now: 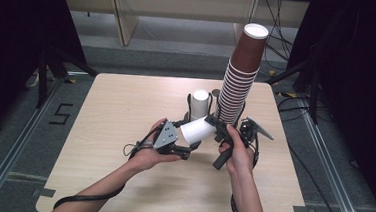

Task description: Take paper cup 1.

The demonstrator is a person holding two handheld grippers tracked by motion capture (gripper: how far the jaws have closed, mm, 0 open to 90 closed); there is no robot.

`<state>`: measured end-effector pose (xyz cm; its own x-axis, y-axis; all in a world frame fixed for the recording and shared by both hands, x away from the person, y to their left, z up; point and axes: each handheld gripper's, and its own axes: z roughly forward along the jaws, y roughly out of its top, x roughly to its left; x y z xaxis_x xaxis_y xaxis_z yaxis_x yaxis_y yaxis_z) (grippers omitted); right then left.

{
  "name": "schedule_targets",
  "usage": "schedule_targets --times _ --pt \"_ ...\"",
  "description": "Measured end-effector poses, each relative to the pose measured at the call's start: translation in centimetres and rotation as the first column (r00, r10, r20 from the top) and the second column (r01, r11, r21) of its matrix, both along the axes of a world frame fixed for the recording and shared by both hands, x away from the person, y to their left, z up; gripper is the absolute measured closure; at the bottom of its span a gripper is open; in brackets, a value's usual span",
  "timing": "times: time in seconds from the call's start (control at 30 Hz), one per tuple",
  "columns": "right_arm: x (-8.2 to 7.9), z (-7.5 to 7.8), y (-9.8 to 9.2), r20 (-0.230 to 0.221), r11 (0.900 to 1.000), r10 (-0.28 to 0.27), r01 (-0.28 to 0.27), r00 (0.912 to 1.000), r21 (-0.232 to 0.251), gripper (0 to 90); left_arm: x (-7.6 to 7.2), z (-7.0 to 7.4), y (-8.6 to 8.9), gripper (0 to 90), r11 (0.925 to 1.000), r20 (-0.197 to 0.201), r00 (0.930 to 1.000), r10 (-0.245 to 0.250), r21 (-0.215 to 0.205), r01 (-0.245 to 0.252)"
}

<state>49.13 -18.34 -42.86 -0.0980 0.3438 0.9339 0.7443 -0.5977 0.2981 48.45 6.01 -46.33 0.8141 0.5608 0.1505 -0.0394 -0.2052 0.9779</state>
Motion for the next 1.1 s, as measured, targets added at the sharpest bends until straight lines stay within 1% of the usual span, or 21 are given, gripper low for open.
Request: schedule_targets --times 0.07,0.17,0.2,0.23,0.27,0.3,0.33,0.4,0.47,0.5,0.53,0.6,0.67,0.73,0.77,0.87,0.9,0.93,1.0,1.07,1.1 --pt "0.0 0.0 -0.1 -0.002 1.0 -0.003 0.003 1.0 0.004 35.8 0.0 0.0 0.1 18.8 1.0 -0.005 1.0 -0.003 -0.009 0.003" --pt "-0.1 0.0 -0.1 0.013 1.0 -0.006 0.006 0.9999 -0.003 35.1 0.0 0.2 0.2 21.7 0.9999 0.01 0.9999 -0.01 -0.003 0.01" --pt "-0.1 0.1 -0.1 0.001 1.0 -0.013 0.013 0.9999 -0.007 34.8 -0.1 0.3 0.2 23.0 1.0 0.011 0.9999 -0.009 -0.004 0.009" --pt "-0.1 0.1 -0.1 0.024 1.0 -0.007 0.007 0.9997 -0.006 34.4 -0.1 0.4 0.2 24.1 1.0 0.01 0.9999 -0.008 -0.005 0.008" --pt "-0.2 0.3 0.1 0.036 0.999 -0.015 0.016 0.9992 -0.031 29.9 -0.2 0.5 0.2 25.3 0.9999 0.007 0.9999 -0.01 -0.007 0.01" --pt "-0.2 0.3 0.1 0.036 0.999 -0.015 0.016 0.9992 -0.031 29.9 -0.2 0.5 0.3 25.3 0.9999 0.001 0.9999 -0.01 -0.008 0.01" --pt "-0.3 0.7 0.5 0.043 0.999 0.004 -0.002 0.999 -0.047 21.6 -0.2 0.6 0.3 26.2 0.9998 -0.005 0.9999 -0.013 -0.013 0.013" --pt "-0.2 0.7 0.6 0.058 0.998 0.001 0.002 0.9983 -0.058 19.9 -0.2 0.6 0.2 26.4 0.9998 -0.01 0.9998 -0.018 -0.013 0.018" --pt "-0.2 0.9 0.8 0.1 0.997 0.012 -0.005 0.9949 -0.073 15.6 -0.2 0.7 0.3 27.1 0.9997 -0.016 0.9997 -0.02 -0.01 0.02" --pt "-0.2 0.9 0.9 0.123 0.995 0.009 0.003 0.9924 -0.097 15.1 -0.2 0.8 0.3 27.3 0.9998 -0.019 0.9996 -0.02 -0.011 0.02" --pt "-0.3 1.2 0.9 0.116 0.993 0.002 0.011 0.9932 -0.113 14.8 -0.1 0.9 0.4 27.4 0.9998 -0.019 0.9996 -0.021 -0.008 0.02" --pt "-0.4 1.3 0.9 0.139 0.995 0.006 0.008 0.9903 -0.103 14.8 -0.1 1.0 0.6 27.9 0.9998 -0.027 0.9994 -0.02 -0.003 0.02" --pt "-0.4 1.4 0.8 0.166 0.99 -0.005 0.028 0.9861 -0.135 14.8 0.0 1.2 0.7 28.4 0.9997 -0.034 0.9991 -0.024 0.005 0.024" --pt "-0.5 1.8 0.7 0.17 0.99 -0.013 0.036 0.9854 -0.138 14.8 0.0 1.4 0.9 29.0 0.9997 -0.038 0.999 -0.024 0.006 0.024" --pt "-0.5 1.9 0.5 0.192 0.985 -0.014 0.046 0.9814 -0.166 14.8 0.0 1.5 1.1 29.3 0.9997 -0.043 0.9988 -0.025 0.006 0.025" --pt "-0.6 2.3 0.2 0.245 0.976 -0.017 0.07 0.9694 -0.208 14.8 0.1 1.8 1.4 30.1 0.9996 -0.052 0.9983 -0.026 0.007 0.027" --pt "-0.7 2.6 0.0 0.283 0.962 -0.02 0.095 0.959 -0.254 14.8 0.1 1.8 1.5 30.2 0.9996 -0.054 0.9982 -0.025 0.009 0.026" --pt "-0.7 2.6 0.0 0.283 0.962 -0.02 0.095 0.959 -0.254 14.8 0.2 2.0 1.6 30.2 0.9996 -0.057 0.9981 -0.023 0.014 0.024" --pt "-1.0 2.9 -0.2 0.317 0.939 -0.004 0.112 0.9485 -0.326 15.0 0.3 2.2 1.8 30.2 0.9995 -0.063 0.9978 -0.021 0.022 0.023" --pt "-1.2 2.9 -0.4 0.358 0.899 0.048 0.116 0.9326 -0.422 15.1 0.4 2.5 2.2 30.2 0.9993 -0.071 0.9974 -0.017 0.033 0.019" --pt "-1.2 2.8 -0.7 0.394 0.868 0.07 0.138 0.9166 -0.477 15.6 0.5 2.6 2.4 30.3 0.999 -0.077 0.9969 -0.018 0.038 0.021"
